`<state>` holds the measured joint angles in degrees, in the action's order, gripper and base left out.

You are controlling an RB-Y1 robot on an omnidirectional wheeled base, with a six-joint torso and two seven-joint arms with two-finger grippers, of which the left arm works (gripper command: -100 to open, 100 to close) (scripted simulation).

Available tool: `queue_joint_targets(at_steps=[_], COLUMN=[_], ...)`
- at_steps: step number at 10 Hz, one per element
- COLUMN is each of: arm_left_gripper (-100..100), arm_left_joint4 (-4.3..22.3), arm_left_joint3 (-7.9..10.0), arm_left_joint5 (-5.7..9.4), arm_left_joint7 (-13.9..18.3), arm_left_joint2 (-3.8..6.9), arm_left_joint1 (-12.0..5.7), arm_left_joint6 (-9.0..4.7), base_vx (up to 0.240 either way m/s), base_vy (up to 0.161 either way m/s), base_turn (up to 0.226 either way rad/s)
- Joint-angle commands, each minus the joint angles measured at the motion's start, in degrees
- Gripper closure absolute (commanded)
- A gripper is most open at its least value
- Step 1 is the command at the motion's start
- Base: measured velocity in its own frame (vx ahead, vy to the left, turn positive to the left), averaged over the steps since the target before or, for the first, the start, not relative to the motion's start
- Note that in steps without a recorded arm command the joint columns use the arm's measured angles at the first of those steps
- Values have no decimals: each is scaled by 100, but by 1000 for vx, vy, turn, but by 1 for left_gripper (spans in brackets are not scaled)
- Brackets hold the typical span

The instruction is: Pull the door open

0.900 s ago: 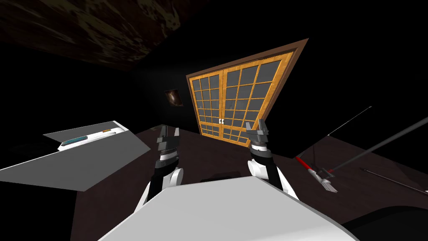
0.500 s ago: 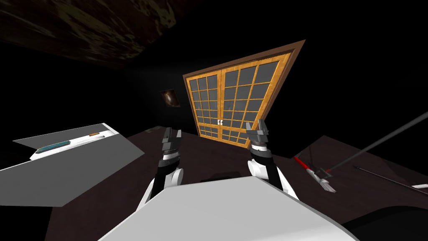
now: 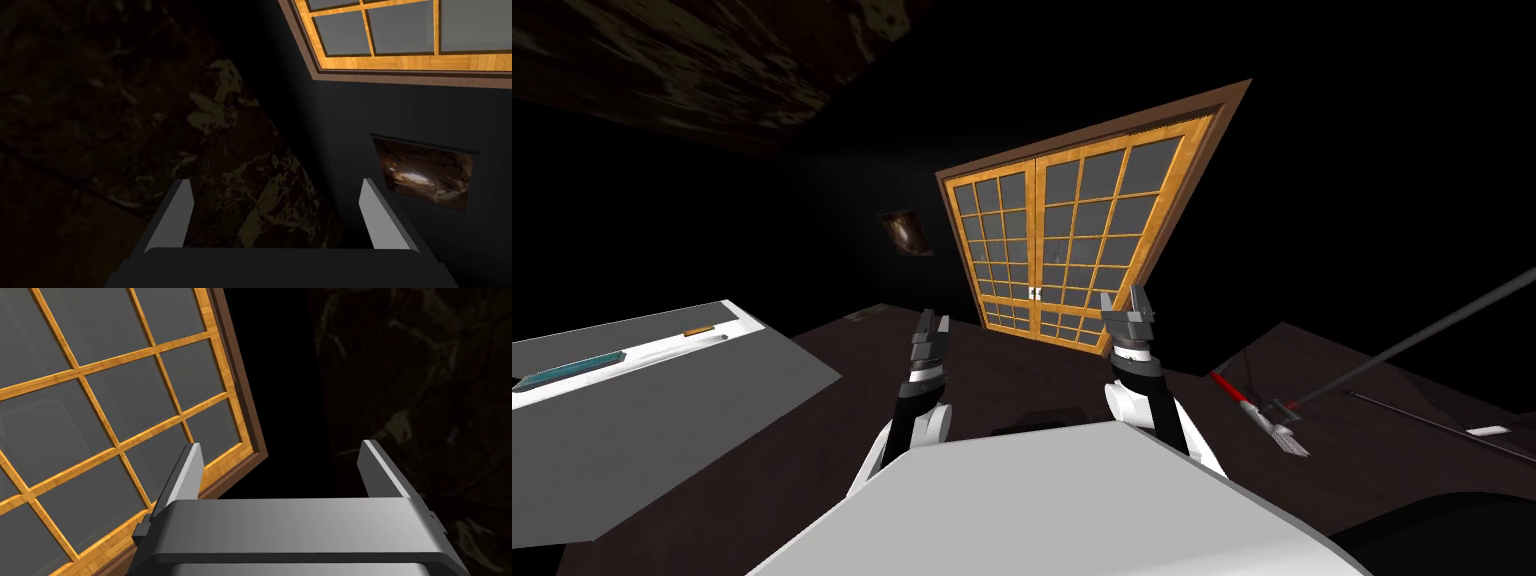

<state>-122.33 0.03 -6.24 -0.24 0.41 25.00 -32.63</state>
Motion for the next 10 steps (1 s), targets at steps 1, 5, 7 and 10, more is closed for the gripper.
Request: queue_joint_targets(at_steps=[1,5,7,10], arm_left_gripper=[-100,-100,-100,-100], arm_left_joint4=[176,661,921,1345], arm_left_joint3=[62,173,233,330], arm_left_joint5=[-21,-110,-158,-235], arm_left_joint7=[-172,-648,-903,-1319], arm_left_joint2=[57,155,202,266], arm_left_joint1=[-30,-125,-176,-260], arm_left_joint6=[-43,-155,-215,-314], base_vx=[89,101,99,106], base_vy=[-33,-36,-35,-28], base_turn=[-70,-71,-89,-80])
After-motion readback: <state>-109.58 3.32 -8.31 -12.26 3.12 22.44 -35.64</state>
